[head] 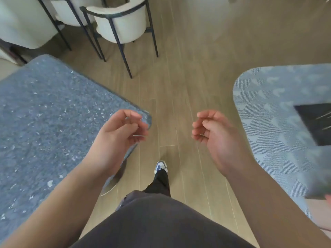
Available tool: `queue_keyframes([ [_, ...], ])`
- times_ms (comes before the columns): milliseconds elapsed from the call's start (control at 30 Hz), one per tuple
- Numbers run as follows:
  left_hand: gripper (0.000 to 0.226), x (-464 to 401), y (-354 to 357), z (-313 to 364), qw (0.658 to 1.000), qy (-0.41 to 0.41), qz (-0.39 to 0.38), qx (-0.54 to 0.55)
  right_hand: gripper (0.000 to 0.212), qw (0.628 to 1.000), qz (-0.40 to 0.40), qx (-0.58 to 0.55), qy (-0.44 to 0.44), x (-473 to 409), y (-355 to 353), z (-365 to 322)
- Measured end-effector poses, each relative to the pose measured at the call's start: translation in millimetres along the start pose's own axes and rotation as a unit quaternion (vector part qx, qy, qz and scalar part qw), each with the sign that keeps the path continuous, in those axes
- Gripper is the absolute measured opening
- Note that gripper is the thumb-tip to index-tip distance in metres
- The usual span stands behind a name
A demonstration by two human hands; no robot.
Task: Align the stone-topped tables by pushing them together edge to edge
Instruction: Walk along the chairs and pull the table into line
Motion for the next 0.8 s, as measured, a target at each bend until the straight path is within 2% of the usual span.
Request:
queue_keyframes([
  [100,0.020,-59,6,0,1.000,0.006,-0.013,-0.004,0.023,1.000,-0.002,0.011,-0.011,-53,1,-19],
  [267,0.024,-174,-1,-3,0.999,-0.020,0.027,-0.032,0.026,0.998,0.038,0.040,0.010,-151,4,-57],
  [433,0.024,-268,11,21,0.999,-0.002,0.029,-0.015,0.025,0.998,0.035,0.045,-0.016,-233,10,-113],
  [533,0.024,-310,16,34,0.999,0.016,0.034,0.000,0.022,0.999,0.022,0.023,-0.025,-275,11,-138],
  [800,0.021,-411,20,38,0.993,0.034,0.109,-0.008,0.025,0.995,-0.046,0.073,-0.051,-398,14,-186],
])
Point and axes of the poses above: each hand's wrist, its own x-axis away from the middle knuckle, its own y-axis out of the palm, z = x × y, the point moved 10 cm from there along -x, towards the middle knuckle, and after that the axes turned 4 degrees about y, right-handed, at the moved point
